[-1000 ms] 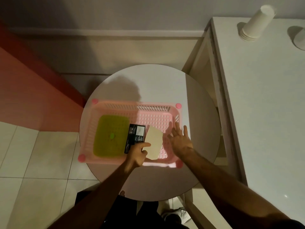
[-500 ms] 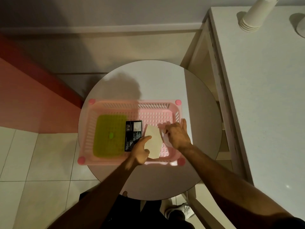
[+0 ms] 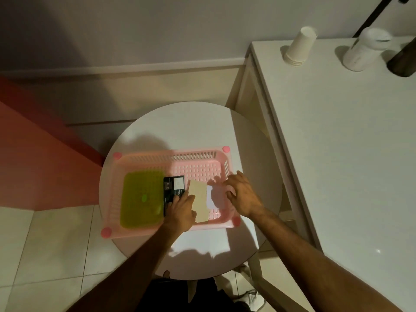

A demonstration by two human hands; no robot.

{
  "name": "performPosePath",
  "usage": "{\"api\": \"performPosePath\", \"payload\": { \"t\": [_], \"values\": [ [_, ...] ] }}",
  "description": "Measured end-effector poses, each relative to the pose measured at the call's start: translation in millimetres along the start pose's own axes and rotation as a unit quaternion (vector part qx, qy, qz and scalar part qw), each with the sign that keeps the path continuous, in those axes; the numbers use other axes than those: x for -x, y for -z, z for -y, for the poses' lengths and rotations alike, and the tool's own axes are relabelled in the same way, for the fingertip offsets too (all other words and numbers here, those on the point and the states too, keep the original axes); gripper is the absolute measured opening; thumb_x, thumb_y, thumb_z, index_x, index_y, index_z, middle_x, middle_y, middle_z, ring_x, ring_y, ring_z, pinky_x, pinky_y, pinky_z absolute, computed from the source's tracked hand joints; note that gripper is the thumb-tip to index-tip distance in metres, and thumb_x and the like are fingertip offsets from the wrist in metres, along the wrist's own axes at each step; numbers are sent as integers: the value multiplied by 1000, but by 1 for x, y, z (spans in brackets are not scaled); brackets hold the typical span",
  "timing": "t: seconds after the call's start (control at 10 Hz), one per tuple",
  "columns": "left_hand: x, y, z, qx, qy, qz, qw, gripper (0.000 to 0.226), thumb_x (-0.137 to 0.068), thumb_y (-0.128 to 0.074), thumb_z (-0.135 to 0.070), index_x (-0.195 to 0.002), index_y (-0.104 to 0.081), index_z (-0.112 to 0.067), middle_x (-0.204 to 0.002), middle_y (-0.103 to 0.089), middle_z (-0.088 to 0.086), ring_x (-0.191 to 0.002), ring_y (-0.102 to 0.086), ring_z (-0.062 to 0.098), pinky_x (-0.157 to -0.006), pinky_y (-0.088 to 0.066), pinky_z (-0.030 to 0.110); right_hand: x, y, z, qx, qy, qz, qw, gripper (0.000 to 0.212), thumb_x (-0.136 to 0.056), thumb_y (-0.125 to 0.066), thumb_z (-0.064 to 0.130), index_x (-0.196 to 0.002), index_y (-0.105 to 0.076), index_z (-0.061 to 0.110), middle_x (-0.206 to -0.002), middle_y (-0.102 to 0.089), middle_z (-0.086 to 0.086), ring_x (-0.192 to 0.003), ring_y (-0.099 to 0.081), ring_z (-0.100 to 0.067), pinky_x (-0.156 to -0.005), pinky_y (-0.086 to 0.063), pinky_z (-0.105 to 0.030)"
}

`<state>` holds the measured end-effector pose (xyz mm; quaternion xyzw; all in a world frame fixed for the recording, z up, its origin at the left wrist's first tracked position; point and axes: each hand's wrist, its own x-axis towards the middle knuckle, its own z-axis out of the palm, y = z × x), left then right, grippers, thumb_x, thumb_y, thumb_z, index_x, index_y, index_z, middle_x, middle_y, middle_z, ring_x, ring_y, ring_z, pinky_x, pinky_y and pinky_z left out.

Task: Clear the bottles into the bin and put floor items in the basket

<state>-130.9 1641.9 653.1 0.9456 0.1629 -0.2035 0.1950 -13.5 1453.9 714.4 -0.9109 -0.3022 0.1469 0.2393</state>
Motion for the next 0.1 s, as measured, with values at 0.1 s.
{"api": "performPosePath", "payload": {
  "t": [0.1],
  "values": [
    [5, 8, -9, 4, -12, -22, 1000, 57, -96, -57, -29, -150, -42, -19, -160, -34, 1, -141, -35, 27, -111, -37, 40, 22, 20, 5, -23, 0, -32, 999, 24, -94, -61, 6, -115, -71, 12, -122, -68, -8, -120, -56, -27, -116, -13, -24]
  ]
}}
